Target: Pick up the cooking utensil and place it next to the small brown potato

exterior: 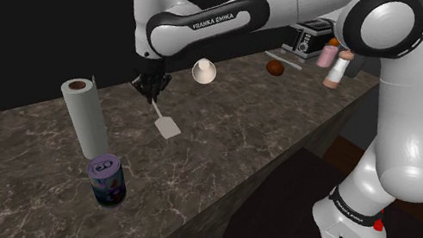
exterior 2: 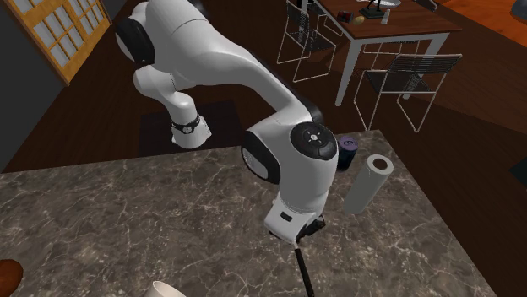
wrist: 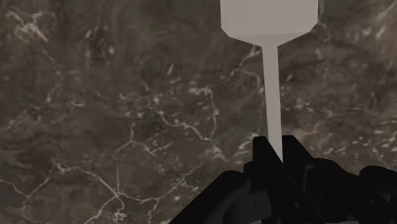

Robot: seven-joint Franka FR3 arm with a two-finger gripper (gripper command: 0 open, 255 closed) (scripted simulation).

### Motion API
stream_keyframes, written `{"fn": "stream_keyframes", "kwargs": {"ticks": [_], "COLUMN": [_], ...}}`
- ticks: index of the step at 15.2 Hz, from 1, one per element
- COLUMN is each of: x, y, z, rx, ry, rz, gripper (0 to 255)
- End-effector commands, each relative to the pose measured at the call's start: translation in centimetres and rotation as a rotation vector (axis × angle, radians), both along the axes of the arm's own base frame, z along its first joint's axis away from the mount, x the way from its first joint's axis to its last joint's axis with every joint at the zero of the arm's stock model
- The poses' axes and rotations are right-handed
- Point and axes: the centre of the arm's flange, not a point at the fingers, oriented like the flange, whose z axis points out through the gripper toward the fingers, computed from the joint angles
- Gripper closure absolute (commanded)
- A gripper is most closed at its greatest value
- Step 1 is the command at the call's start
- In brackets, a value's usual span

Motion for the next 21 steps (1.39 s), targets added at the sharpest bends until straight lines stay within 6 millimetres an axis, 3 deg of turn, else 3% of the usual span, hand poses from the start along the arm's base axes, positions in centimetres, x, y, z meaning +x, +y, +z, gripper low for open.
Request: {"fn": "stream_keyframes", "kwargs": {"ticks": [1, 19, 21], "x": [0.0, 0.0, 0.1], "y": [0.0, 0.0, -2.6], "z": [1.1, 10.2, 10.2], "rx": [0.000, 0.000, 0.000], "ry": [0.000, 0.000, 0.000], "rz": [0.000, 0.000, 0.000], "gripper": [255, 255, 255]}}
